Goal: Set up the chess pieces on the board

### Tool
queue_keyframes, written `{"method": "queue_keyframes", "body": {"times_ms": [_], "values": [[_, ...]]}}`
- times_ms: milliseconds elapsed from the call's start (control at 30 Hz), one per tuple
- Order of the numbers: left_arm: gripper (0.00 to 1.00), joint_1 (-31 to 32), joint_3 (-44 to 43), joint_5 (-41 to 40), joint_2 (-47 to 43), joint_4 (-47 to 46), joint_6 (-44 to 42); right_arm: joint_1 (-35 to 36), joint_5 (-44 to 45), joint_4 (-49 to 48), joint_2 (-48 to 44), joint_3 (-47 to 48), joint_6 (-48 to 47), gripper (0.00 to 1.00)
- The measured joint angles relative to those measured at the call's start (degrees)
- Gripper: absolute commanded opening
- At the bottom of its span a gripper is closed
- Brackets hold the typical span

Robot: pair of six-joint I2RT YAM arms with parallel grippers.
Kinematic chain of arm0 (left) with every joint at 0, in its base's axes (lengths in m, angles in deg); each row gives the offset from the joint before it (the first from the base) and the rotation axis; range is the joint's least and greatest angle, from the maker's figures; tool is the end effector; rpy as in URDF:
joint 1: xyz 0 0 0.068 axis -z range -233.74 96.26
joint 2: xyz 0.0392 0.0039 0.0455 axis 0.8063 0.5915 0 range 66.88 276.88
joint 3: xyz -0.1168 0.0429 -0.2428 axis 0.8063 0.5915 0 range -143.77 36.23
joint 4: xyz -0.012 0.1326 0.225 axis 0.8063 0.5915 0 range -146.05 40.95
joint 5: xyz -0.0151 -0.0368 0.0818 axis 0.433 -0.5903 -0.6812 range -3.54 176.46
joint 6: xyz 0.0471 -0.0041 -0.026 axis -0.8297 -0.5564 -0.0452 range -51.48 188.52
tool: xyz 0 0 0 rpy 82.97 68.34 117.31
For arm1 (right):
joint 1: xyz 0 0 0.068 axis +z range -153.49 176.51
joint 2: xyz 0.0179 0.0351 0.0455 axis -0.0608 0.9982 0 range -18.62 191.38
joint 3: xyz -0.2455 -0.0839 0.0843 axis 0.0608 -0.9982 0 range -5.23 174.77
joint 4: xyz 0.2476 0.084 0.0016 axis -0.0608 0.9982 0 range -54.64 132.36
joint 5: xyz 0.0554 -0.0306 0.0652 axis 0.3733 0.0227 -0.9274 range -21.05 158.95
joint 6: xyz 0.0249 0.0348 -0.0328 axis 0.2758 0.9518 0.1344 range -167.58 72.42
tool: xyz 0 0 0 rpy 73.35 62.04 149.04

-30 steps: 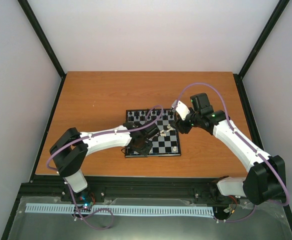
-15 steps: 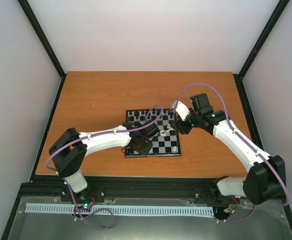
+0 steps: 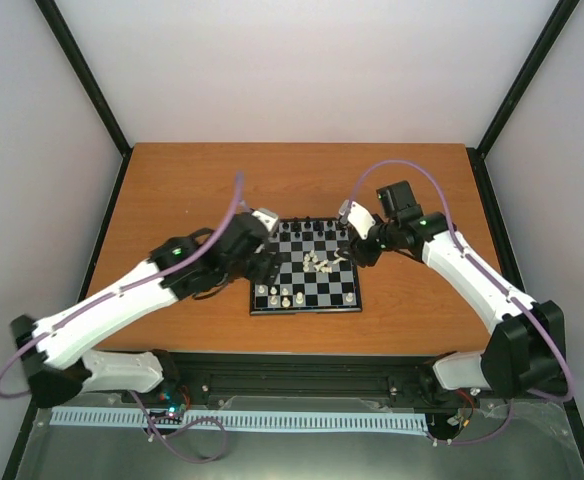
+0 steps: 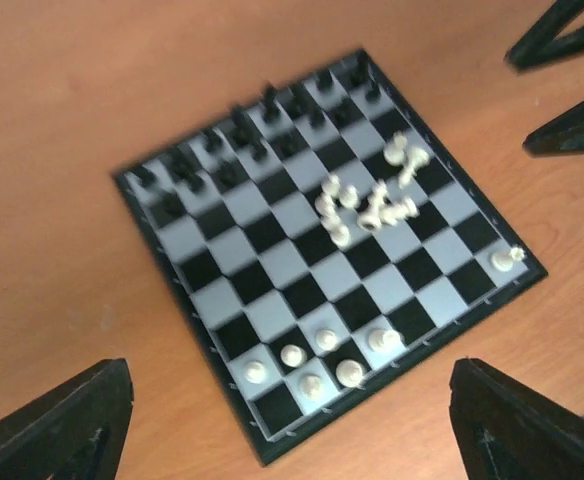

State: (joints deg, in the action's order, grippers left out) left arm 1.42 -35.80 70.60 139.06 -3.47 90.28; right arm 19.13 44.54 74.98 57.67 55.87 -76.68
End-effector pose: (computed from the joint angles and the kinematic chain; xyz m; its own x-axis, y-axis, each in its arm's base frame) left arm 0.1508 -0.1997 0.3381 -0.6799 0.3525 -0.6430 0.4768 0.8787 -0.0226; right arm 0.2444 0.1178 0.2767 -0.3820 -0.6389 -0.6677 -0.8649 0.5017 0.0148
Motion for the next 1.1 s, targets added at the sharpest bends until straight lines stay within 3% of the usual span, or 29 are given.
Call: {"method": "queue_keyframes", "body": {"times_ms": [100, 200, 367, 700, 1100], "values": [[0.98, -0.7, 2.4, -6.1, -8.0, -1.6, -1.9, 0.9, -0.7, 0.9, 2.8, 2.3, -0.1, 0.52], [0.96, -5.8, 10.3, -7.7, -14.6, -5.6, -3.1, 3.7, -0.2, 1.6, 6.6, 4.5, -0.1, 0.49], [0.95, -15.0, 16.5, -5.9, -13.0, -6.1, -3.1, 9.1, 2.6, 2.4, 13.9, 8.2, 0.0, 0.43], [0.93, -15.7, 16.7, -8.5, -13.5, -6.7, -2.6, 13.1, 6.6, 4.0, 29.2, 15.1, 0.0, 0.38], [0.92, -15.7, 17.0, -8.7, -13.6, -6.8, -2.6, 13.7, 7.8, 5.2, 34.6, 19.6, 0.5, 0.31]]}}
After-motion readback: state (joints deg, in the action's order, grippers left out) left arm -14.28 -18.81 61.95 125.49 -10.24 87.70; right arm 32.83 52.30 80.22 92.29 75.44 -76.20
